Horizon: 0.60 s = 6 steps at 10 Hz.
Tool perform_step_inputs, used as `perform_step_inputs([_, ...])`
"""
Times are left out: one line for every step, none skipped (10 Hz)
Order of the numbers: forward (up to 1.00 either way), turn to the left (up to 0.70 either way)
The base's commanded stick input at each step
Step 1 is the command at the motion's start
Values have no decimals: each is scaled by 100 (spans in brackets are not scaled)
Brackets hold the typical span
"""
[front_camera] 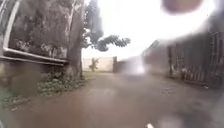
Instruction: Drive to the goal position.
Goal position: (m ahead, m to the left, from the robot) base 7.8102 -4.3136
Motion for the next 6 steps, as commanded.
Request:
perform_step_inputs([50, 2])
perform_step_inputs([50, 2])
perform_step_inputs([50, 2])
perform_step_inputs([50, 2])
perform_step_inputs([50, 2])
perform_step_inputs([50, 2])
